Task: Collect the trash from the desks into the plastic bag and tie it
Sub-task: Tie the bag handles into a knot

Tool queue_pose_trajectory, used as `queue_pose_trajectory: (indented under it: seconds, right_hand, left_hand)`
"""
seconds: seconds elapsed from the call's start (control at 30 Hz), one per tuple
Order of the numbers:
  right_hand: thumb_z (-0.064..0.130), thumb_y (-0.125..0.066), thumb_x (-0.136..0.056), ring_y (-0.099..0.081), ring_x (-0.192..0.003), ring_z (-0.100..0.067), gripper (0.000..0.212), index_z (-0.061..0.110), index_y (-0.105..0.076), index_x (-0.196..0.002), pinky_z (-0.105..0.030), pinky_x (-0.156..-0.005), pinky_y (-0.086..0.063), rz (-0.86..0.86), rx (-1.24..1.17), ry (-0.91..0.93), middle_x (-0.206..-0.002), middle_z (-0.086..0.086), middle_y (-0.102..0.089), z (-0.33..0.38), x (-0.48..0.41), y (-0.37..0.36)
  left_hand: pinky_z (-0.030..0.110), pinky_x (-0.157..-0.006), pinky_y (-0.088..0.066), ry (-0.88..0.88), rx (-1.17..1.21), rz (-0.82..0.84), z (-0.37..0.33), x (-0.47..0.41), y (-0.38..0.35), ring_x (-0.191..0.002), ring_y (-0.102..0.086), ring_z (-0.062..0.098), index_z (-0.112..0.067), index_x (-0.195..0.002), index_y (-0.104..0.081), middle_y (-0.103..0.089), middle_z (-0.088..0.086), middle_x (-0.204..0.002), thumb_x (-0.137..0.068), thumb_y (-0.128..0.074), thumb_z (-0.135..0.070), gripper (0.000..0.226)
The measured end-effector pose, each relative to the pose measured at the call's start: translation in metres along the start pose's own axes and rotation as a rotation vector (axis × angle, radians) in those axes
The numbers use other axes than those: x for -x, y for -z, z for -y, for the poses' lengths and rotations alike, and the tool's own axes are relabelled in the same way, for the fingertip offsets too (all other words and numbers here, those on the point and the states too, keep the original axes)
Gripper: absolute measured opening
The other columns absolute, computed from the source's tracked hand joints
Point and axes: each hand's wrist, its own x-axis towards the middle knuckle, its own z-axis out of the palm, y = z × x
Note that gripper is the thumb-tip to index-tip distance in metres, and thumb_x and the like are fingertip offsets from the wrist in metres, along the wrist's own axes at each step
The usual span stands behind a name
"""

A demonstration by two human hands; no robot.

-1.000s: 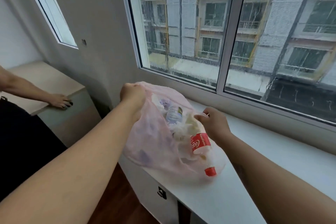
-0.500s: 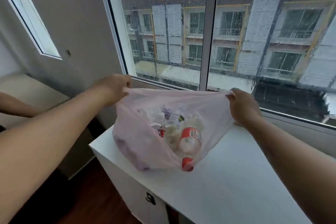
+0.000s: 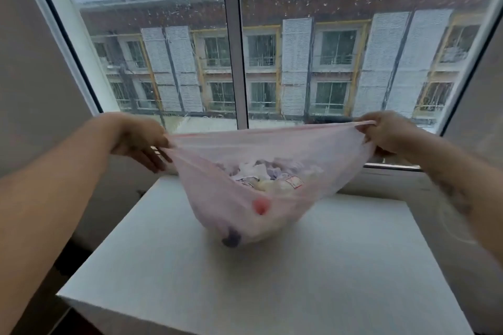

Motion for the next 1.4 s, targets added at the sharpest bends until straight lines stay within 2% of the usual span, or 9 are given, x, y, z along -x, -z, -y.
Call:
queue_pose_trajectory:
  seconds: [0.27, 0.4, 0.57, 0.7, 0.87, 1.0, 1.1, 1.23, 1.4]
  right_hand:
    - [0.016, -0.047, -0.101, -0.066, -0.067, -0.020, 0.018, 0.016, -0.062, -0.110, -0.037, -0.070, -0.055, 0.082, -0.389, -0.185, -0.096, -0.013, -0.071, 0.030, 0.022, 0.009]
    - [0.015, -0.049, -0.100, -0.066, -0.069, -0.019, 0.019, 0.006, -0.064, -0.108, -0.030, -0.061, -0.050, -0.075, -0.612, -0.181, -0.106, -0.007, -0.073, 0.039, 0.009, -0.009]
    - [0.016, -0.065, -0.088, -0.070, -0.097, -0.019, 0.027, 0.007, -0.064, -0.114, -0.030, -0.078, -0.058, 0.114, -0.666, -0.091, -0.114, -0.002, -0.071, 0.049, 0.001, -0.035]
    - [0.012, -0.067, -0.088, -0.071, -0.081, -0.015, 0.017, 0.004, -0.065, -0.103, -0.026, -0.066, -0.057, 0.005, -0.441, -0.054, -0.096, -0.005, -0.075, 0.050, 0.001, -0.052]
    - [0.031, -0.057, -0.096, -0.057, -0.062, -0.020, 0.020, 0.015, -0.061, -0.086, -0.035, -0.060, -0.049, -0.427, -0.579, -0.093, -0.074, -0.009, -0.059, 0.029, -0.010, -0.058]
    - [0.038, -0.047, -0.098, -0.052, -0.075, -0.023, 0.023, 0.021, -0.057, -0.085, -0.039, -0.066, -0.048, -0.546, -0.697, -0.152, -0.087, -0.009, -0.055, 0.016, -0.026, -0.060]
    - [0.040, -0.042, -0.098, -0.055, -0.083, -0.023, 0.020, 0.027, -0.057, -0.098, -0.045, -0.077, -0.054, -0.632, -0.763, -0.233, -0.090, -0.003, -0.059, 0.013, -0.041, -0.053]
    - [0.038, -0.037, -0.100, -0.059, -0.098, -0.027, 0.035, 0.024, -0.054, -0.127, -0.047, -0.094, -0.051, -0.635, -0.860, -0.374, -0.113, -0.005, -0.060, 0.010, -0.052, -0.042]
    - [0.056, -0.052, -0.090, -0.063, -0.100, -0.030, 0.053, 0.019, -0.055, -0.129, -0.050, -0.090, -0.053, -0.515, -0.953, -0.401, -0.113, -0.007, -0.064, 0.015, -0.056, -0.031]
  left_hand:
    - [0.031, -0.061, -0.061, -0.262, 0.532, 0.179, -0.017, -0.073, -0.008, -0.066, -0.069, 0.020, 0.008, -0.111, -0.057, -0.064, 0.019, -0.090, -0.100, -0.049, -0.009, 0.022]
    - [0.024, -0.047, -0.056, -0.351, 0.741, -0.011, -0.008, -0.112, 0.006, -0.050, -0.058, 0.014, 0.001, -0.107, -0.061, -0.058, 0.010, -0.076, -0.102, -0.044, -0.009, 0.020]
    - [0.015, -0.033, -0.038, -0.240, 0.941, -0.118, -0.019, -0.136, 0.004, -0.032, -0.042, 0.011, -0.019, -0.080, -0.063, -0.048, 0.001, -0.048, -0.103, -0.041, -0.020, 0.032]
    - [0.016, -0.035, -0.027, -0.366, 0.752, -0.066, -0.017, -0.133, 0.008, -0.033, -0.037, 0.014, -0.015, -0.082, -0.067, -0.043, 0.007, -0.051, -0.096, -0.054, -0.045, 0.035]
    - [0.023, -0.048, -0.048, -0.405, 0.386, 0.498, 0.008, -0.115, 0.030, -0.054, -0.050, 0.013, -0.001, -0.107, -0.061, -0.054, 0.010, -0.066, -0.063, -0.084, -0.049, 0.069]
    - [0.037, -0.089, -0.056, -0.374, 0.245, 0.734, 0.009, -0.104, 0.034, -0.113, -0.061, 0.031, -0.006, -0.133, -0.053, -0.060, 0.021, -0.131, -0.063, -0.091, -0.009, 0.079]
    - [0.033, -0.096, -0.052, -0.459, 0.255, 0.795, -0.006, -0.080, 0.023, -0.126, -0.055, 0.025, -0.015, -0.135, -0.052, -0.058, 0.009, -0.138, -0.075, -0.073, 0.013, 0.070]
    - [0.027, -0.084, -0.054, -0.553, -0.088, 0.607, -0.018, -0.060, 0.001, -0.102, -0.067, 0.017, -0.028, -0.127, -0.053, -0.068, 0.003, -0.117, -0.066, -0.087, -0.001, 0.074]
    - [0.027, -0.061, -0.040, -0.738, -0.109, 0.142, -0.037, -0.085, -0.016, -0.064, -0.052, 0.010, -0.013, -0.088, -0.069, -0.063, -0.001, -0.070, -0.090, -0.068, -0.027, 0.014]
